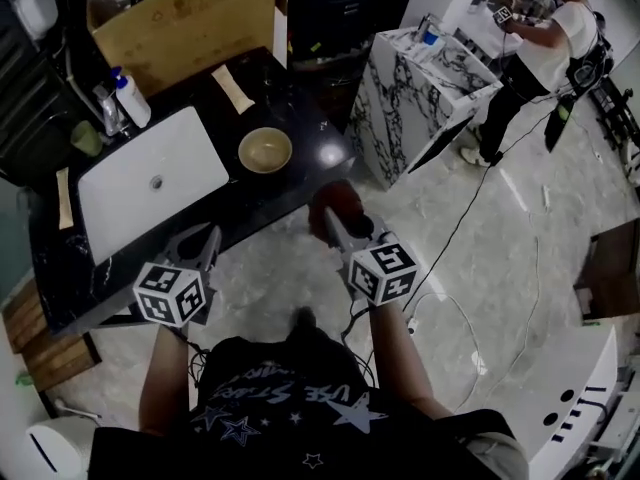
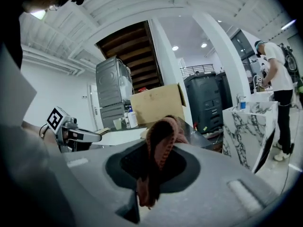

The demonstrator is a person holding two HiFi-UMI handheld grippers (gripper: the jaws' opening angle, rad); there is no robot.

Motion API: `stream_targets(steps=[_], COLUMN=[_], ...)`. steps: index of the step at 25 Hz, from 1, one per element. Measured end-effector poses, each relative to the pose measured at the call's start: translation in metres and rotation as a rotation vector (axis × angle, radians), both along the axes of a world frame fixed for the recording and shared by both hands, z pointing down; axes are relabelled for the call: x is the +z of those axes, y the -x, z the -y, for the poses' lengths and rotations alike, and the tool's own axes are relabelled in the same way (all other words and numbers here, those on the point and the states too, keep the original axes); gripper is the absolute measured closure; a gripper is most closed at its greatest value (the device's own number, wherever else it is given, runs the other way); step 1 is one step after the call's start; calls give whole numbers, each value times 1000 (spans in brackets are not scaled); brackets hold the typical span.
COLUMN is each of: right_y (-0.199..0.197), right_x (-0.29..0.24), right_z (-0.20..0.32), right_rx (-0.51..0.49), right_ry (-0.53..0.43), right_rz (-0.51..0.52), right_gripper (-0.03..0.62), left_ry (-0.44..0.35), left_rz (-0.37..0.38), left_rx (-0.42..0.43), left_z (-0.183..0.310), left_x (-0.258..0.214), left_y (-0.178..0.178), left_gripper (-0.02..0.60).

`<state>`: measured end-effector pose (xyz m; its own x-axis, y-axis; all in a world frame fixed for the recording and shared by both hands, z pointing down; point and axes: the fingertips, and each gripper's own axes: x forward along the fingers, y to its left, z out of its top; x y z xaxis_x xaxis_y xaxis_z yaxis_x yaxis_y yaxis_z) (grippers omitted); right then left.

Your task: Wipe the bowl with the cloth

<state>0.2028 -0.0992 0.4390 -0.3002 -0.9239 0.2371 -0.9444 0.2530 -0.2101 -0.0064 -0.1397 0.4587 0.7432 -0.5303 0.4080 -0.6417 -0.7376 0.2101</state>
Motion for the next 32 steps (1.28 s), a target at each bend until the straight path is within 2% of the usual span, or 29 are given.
stream_targets(steps=[3, 6, 10, 12, 16, 23, 25, 29, 32], right_y=[-2, -5, -5, -5, -9, -27, -30, -33, -32], right_x=[2, 3, 7, 6, -1, -15, -17, -18, -21], right_z=[20, 37, 60, 73, 99, 132, 137, 143, 147], right_rx=[-75, -107, -109, -101, -57, 24, 44, 73, 83], right_ry=[0, -1, 15, 21, 25, 17, 17, 25, 26], right_rz=[-6, -5, 3, 0, -8, -48, -51, -64, -76], right_gripper=[540, 540, 540, 540, 540, 540, 540, 540, 540], left_ry=[36, 71, 33, 32, 94, 105, 148, 223, 326], left_rz=[-5, -20, 38, 10, -69, -31, -74, -98, -111], left_rx=[-67, -125, -139, -136, -104, -53, -28, 4, 25], left_z=[8, 21, 46, 62, 91, 137, 143, 152, 152], left_x=[4, 7, 8, 6, 9, 15, 16, 22, 31], left_y=[-4, -5, -10, -15, -27, -49, -58, -70, -73], left_gripper=[572, 572, 572, 572, 571, 566, 503, 472, 461])
